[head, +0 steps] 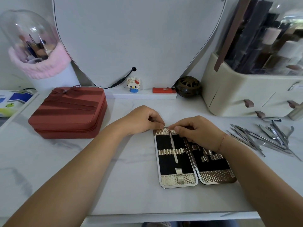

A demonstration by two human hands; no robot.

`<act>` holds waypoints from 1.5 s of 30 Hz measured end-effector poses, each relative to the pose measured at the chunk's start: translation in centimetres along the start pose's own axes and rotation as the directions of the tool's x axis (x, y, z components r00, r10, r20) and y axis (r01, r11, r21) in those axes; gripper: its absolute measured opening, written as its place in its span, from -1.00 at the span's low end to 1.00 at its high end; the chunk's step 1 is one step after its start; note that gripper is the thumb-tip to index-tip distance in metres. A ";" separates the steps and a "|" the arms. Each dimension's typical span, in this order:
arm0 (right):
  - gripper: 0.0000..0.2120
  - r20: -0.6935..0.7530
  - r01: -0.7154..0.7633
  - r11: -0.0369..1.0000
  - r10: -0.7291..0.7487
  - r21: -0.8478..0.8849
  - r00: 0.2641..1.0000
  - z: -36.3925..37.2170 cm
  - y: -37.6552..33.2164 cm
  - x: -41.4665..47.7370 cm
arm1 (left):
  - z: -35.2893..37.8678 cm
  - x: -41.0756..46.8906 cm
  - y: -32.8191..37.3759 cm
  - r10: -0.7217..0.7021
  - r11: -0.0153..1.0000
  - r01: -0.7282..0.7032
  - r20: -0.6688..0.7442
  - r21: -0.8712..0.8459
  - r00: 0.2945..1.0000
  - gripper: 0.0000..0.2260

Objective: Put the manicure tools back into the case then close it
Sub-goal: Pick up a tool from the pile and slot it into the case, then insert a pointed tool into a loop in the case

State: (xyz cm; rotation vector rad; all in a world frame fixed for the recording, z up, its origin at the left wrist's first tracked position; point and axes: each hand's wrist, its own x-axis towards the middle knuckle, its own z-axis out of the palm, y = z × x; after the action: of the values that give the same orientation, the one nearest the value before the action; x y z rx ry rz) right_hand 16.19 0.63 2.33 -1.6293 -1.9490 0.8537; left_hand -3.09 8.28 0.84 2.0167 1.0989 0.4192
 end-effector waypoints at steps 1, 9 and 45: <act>-0.80 -0.030 -0.003 1.000 0.004 0.021 1.000 -0.1 0.3 -0.3 | 0.0 0.0 0.0 -0.001 1.000 0.001 -0.001 0.005 1.000 -0.96; -0.92 -0.594 -0.342 0.926 0.187 -0.160 0.783 -6.5 7.0 -5.4 | 0.2 0.0 0.1 -0.013 1.000 0.012 -0.017 -0.015 1.000 -0.97; -0.94 -0.575 -0.363 0.918 0.384 0.157 0.723 -8.6 9.3 -7.0 | 0.3 -0.3 0.4 -0.030 0.999 0.029 -0.044 -0.026 0.999 -0.91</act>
State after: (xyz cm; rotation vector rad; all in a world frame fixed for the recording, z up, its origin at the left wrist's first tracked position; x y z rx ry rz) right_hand 29.94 -3.81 2.11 -2.0037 -1.1765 0.4087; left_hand -2.82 7.76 0.99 1.9749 1.1435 0.4623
